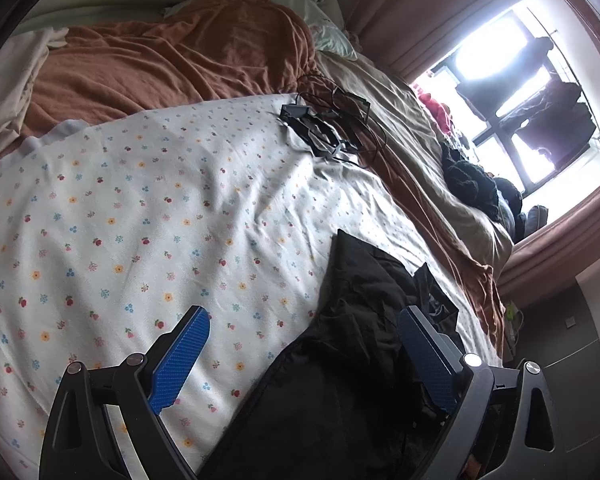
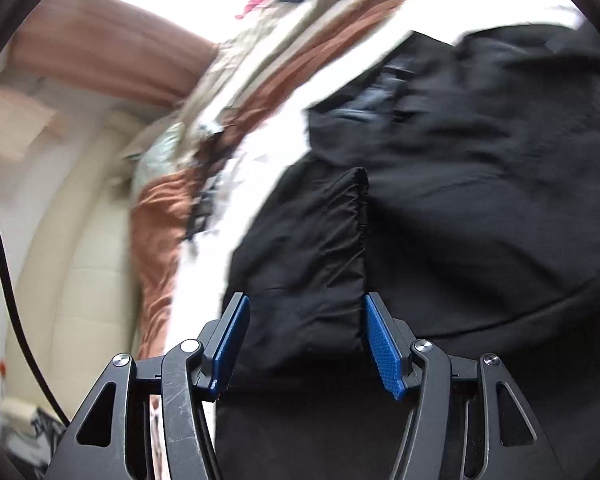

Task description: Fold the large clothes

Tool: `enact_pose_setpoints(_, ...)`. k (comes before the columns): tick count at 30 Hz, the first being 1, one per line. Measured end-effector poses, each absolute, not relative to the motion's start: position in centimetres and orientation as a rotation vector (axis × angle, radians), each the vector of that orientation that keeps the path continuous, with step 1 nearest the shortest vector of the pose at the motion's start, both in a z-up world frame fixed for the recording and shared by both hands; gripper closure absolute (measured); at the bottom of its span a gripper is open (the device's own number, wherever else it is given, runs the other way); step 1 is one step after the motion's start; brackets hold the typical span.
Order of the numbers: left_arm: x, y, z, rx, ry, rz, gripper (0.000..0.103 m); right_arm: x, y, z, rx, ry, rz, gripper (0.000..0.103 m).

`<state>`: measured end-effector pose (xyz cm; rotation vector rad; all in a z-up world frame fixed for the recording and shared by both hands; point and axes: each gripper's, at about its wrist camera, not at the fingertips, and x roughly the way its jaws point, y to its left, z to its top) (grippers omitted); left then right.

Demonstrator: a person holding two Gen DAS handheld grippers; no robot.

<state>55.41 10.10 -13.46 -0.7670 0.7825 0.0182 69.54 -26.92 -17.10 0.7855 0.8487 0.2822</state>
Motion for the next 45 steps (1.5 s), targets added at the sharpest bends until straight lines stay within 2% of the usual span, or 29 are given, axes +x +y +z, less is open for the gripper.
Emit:
enact_pose_setpoints(4,55.4,10.7,-13.5,-0.760,0.782,0.037,0.007,69.9,-23.5,-15.9,0.795,0.830,0.476,0.044)
enact_pose_setpoints(9,55.4,10.7,-13.6,-0.753,0.790,0.051,0.007,69.1,-22.2,-14.2,0.708,0.816,0.459,0.044)
enact_pose_setpoints(18,54.6,7.5,-11.6,-0.653,0.743,0.016,0.007,64.3,-26.9,-11.9,0.675,0.777,0.301,0.044)
enact_pose_setpoints(25,52.3,3.9,-9.7,-0.567,0.694,-0.019,0.007,58.6,-31.5,-12.5,0.680,0.765,0.180,0.043)
enact_pose_setpoints(27,51.3,3.3,-9.9,-0.580,0.685,-0.031,0.007,56.9,-32.8,-12.5,0.672,0.756,0.144,0.040)
enact_pose_setpoints(29,50.2,2.9,-10.3,-0.600,0.678,-0.059,0.007,55.4,-33.7,-12.4,0.675,0.739,0.122,0.030)
enact_pose_setpoints(33,47.7,3.0,-11.2,-0.657,0.711,-0.077,0.007,51.9,-35.6,-12.4,0.703,0.703,0.105,0.021)
enact_pose_setpoints(35,45.7,3.5,-10.7,-0.634,0.695,-0.051,0.007,50.5,-36.1,-12.7,0.700,0.699,0.092,0.012)
enact_pose_setpoints(45,36.3,6.4,-9.7,-0.448,0.727,-0.001,0.007,41.5,-37.5,-12.4,0.662,0.686,0.050,0.005)
